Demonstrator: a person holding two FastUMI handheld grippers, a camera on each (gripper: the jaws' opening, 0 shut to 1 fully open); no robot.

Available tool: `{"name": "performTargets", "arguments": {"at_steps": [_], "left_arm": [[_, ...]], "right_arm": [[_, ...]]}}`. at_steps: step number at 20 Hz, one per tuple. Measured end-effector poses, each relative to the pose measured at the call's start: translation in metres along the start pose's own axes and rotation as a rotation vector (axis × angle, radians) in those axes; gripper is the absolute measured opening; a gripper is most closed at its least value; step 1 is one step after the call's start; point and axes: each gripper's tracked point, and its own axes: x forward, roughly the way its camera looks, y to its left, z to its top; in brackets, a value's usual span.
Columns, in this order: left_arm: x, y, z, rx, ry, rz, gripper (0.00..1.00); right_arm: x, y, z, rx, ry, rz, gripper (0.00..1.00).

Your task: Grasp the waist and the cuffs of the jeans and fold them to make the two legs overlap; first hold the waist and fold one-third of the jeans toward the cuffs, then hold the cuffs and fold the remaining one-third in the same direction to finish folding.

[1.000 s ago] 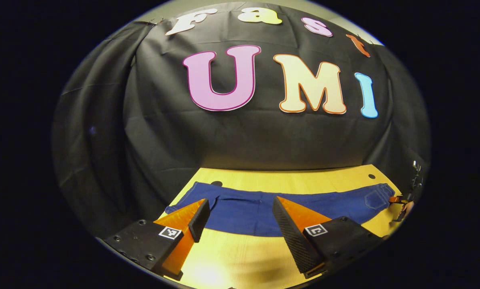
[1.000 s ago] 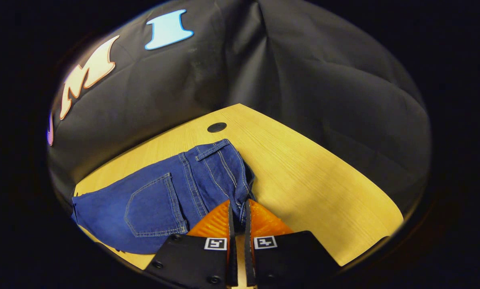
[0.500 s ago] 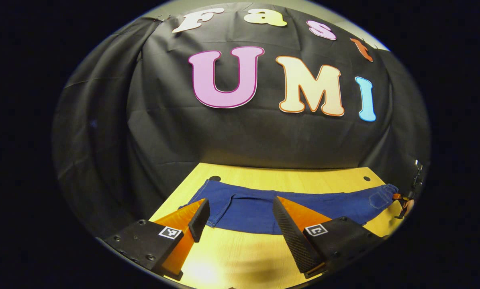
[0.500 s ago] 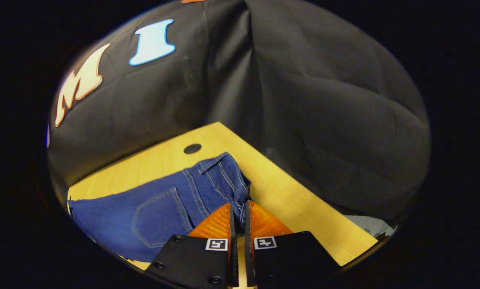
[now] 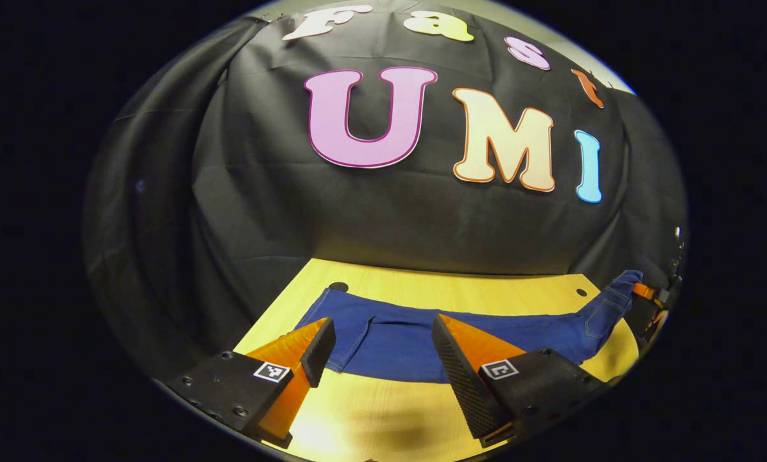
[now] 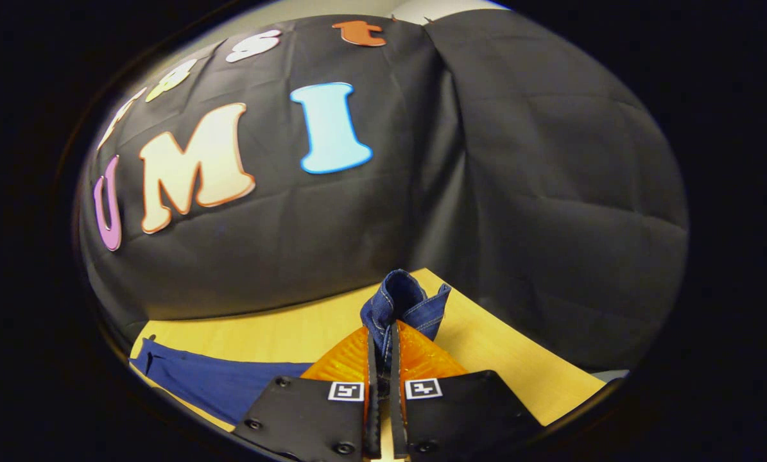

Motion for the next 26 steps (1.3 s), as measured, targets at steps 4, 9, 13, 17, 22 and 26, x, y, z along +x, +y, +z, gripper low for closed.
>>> {"name": "performTargets", "arguments": {"at_steps": [4, 9, 13, 17, 22, 26], "left_arm": [[0.015, 0.023, -0.006, -0.011, 0.021, -0.024, 0.94], [0.033, 0.049, -0.01, -0.005, 0.041, -0.063, 0.95], [0.045, 0.069, -0.021, 0.007, 0.075, -0.103, 0.92], [0.058, 0.09, -0.037, 0.011, 0.114, -0.133, 0.93], [0.087, 0.112, -0.058, 0.025, 0.165, -0.166, 0.93], [0.113, 0.126, -0.073, 0.022, 0.188, -0.188, 0.93]], "right_arm": [[-0.02, 0.085, 0.015, -0.005, -0.06, 0.096, 0.09], [-0.036, 0.175, 0.013, -0.05, -0.1, 0.194, 0.09], [-0.042, 0.244, -0.017, -0.085, -0.082, 0.263, 0.11], [-0.043, 0.307, -0.073, -0.119, -0.034, 0.339, 0.09], [-0.045, 0.37, -0.186, -0.224, 0.112, 0.407, 0.09], [-0.049, 0.387, -0.242, -0.327, 0.161, 0.397, 0.09]]}}
